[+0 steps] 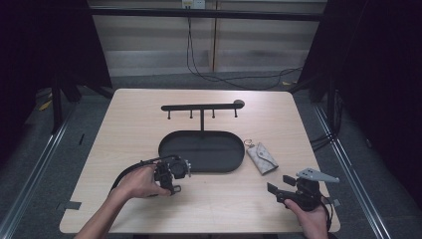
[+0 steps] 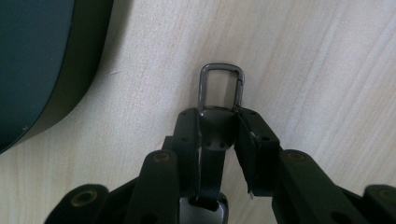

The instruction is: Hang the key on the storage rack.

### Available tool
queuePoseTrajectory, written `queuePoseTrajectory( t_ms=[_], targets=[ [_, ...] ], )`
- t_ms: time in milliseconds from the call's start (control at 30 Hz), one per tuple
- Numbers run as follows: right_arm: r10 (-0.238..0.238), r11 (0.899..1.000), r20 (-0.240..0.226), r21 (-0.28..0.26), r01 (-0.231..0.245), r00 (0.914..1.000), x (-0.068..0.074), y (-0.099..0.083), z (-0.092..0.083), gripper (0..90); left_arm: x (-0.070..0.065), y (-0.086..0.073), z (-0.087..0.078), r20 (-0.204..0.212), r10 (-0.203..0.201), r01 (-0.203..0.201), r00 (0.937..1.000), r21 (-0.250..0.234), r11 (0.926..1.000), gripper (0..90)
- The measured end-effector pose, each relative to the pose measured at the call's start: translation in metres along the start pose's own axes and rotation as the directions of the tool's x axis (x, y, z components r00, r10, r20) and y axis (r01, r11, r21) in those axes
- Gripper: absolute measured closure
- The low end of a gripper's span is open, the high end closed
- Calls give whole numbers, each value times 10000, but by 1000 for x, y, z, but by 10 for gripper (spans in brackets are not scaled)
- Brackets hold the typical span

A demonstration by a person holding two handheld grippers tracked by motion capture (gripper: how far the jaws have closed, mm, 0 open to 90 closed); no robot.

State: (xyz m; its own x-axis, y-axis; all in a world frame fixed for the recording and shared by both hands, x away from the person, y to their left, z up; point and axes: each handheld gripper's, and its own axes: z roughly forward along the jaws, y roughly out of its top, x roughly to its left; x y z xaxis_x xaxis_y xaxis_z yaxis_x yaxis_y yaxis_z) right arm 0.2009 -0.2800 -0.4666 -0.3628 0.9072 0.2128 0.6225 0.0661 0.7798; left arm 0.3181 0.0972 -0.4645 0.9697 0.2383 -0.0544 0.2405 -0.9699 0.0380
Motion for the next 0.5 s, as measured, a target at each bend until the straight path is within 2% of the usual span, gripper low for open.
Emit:
queuePoseTrajectory(
  t_ms=[33, 67, 133, 167, 333, 500],
  targets=[
    [0, 10000, 1, 2, 0, 10000, 0, 0, 0, 268, 0, 1, 0, -18, 17, -17, 10000, 81, 10000, 703],
    [23, 10000, 3, -13, -23, 10000, 0, 0, 0, 268, 0, 1, 0, -11, -212, 212, 9998, 68, 9998, 704],
    [62, 10000, -3, -14, -62, 10000, 0, 0, 0, 268, 1, 2, 0, 1, -247, 247, 9997, 132, 9996, 704],
    [80, 10000, -23, -8, -80, 10000, 0, 0, 0, 267, 1, 2, 0, 34, -421, 421, 9991, 88, 9991, 705],
    [47, 10000, -30, 46, -47, 10000, 0, 0, 1, 267, 2, 1, -1, 117, -398, 397, 9991, 142, 9991, 706],
    [100, 9999, -32, 27, -100, 9999, -1, 0, 0, 267, 3, -2, -1, 506, -327, 324, 9982, 69, 9995, 706]
  ],
)
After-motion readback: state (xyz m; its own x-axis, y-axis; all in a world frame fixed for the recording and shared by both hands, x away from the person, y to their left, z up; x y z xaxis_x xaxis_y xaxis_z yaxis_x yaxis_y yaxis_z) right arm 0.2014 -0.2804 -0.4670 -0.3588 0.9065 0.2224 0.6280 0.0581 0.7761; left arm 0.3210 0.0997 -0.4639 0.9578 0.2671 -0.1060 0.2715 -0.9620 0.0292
